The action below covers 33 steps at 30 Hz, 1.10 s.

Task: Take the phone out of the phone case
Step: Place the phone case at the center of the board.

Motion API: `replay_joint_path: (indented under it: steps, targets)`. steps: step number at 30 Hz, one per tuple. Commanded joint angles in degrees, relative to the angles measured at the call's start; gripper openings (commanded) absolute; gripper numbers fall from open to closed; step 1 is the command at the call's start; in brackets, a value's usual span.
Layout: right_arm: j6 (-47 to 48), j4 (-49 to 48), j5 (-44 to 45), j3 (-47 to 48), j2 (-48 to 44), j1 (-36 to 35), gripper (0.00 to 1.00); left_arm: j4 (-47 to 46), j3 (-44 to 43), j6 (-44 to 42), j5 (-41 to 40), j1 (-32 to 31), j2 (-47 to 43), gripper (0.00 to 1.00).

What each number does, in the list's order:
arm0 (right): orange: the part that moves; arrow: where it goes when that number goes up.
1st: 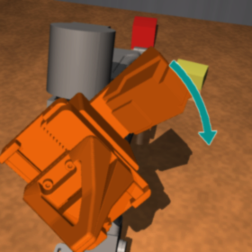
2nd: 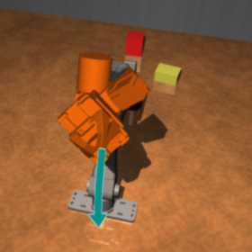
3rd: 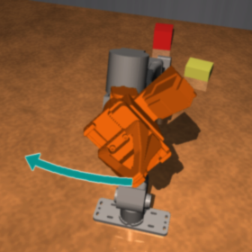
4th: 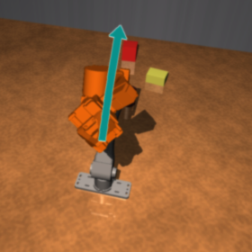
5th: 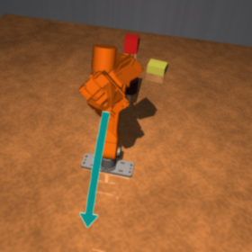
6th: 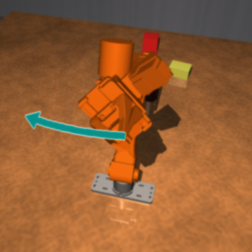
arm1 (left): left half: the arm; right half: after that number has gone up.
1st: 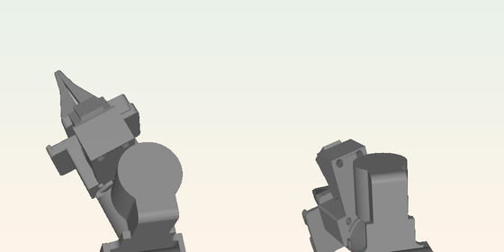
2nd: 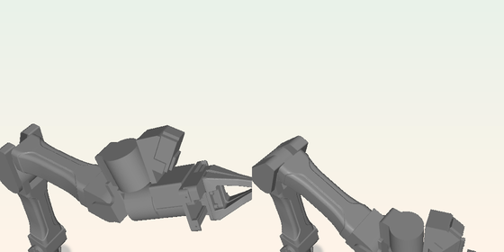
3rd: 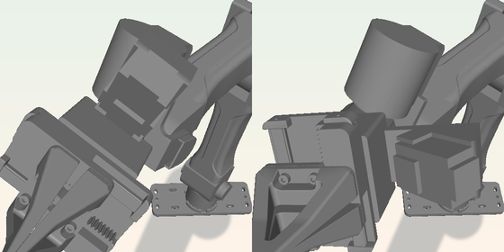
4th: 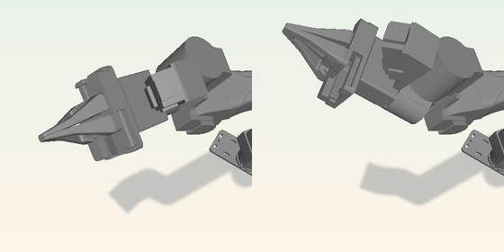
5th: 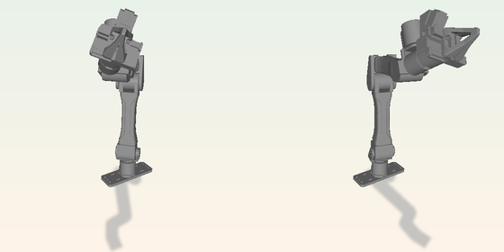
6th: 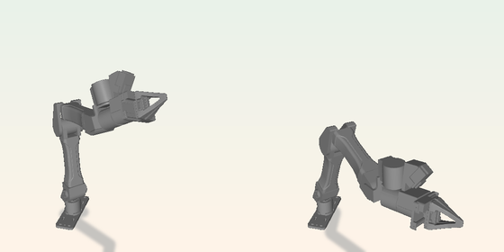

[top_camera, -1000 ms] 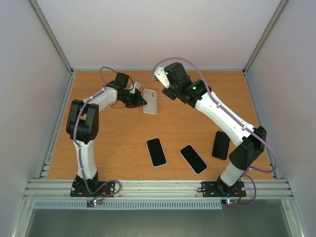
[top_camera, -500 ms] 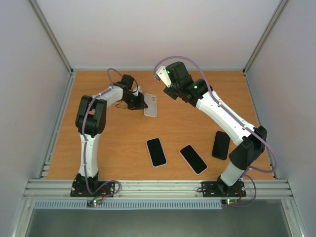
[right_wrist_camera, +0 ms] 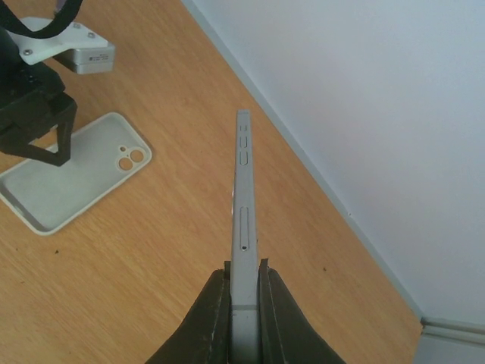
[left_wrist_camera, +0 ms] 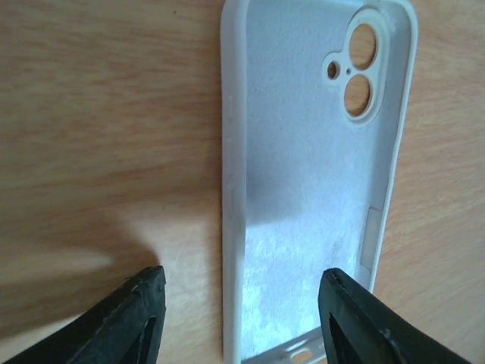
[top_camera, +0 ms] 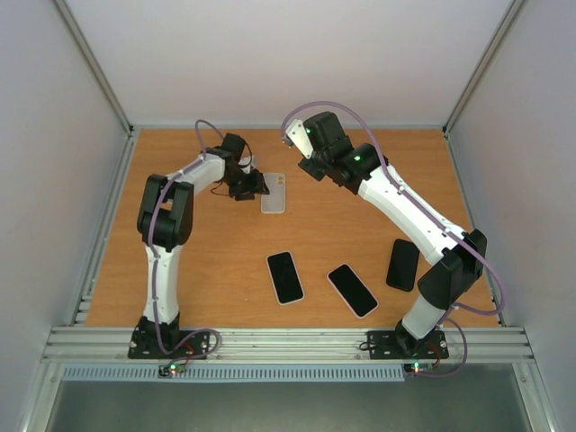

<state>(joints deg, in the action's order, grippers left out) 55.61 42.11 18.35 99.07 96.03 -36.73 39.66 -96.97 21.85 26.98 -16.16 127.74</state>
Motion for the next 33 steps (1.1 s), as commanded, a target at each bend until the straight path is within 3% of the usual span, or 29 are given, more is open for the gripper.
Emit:
replay_joint_path:
  steps: [1, 4, 11, 17, 27, 33]
  targets:
    - [1.08, -1.73, 0.07, 2.48, -0.04, 0.28, 0.01, 1.68, 2.07, -0.11, -2.96, 0.56, -5.35, 0.58]
    - [1.95, -1.94, 0.02, 3.63, -0.14, 0.33, 0.01, -0.34, 4.75, 1.36, 0.93, 2.26, -11.44, 0.61]
    - [5.12, -4.31, -0.39, 5.01, -1.27, -0.67, 0.01, -13.02, 11.80, 13.61, 10.69, 6.57, -29.24, 0.82]
    - [11.67, -9.61, 2.96, 5.05, -1.33, -4.28, 0.01, -19.53, 12.20, 21.72, 14.10, 7.02, -37.04, 0.84]
    - [33.34, -36.04, 13.08, -3.72, -1.37, -14.38, 0.01, -33.11, 16.76, 34.70, 20.22, 7.18, -42.21, 0.89]
    - [41.33, -46.28, 15.05, -6.62, 0.13, -18.90, 0.01, -39.12, 19.73, 42.66, 21.57, 7.40, -43.60, 0.88]
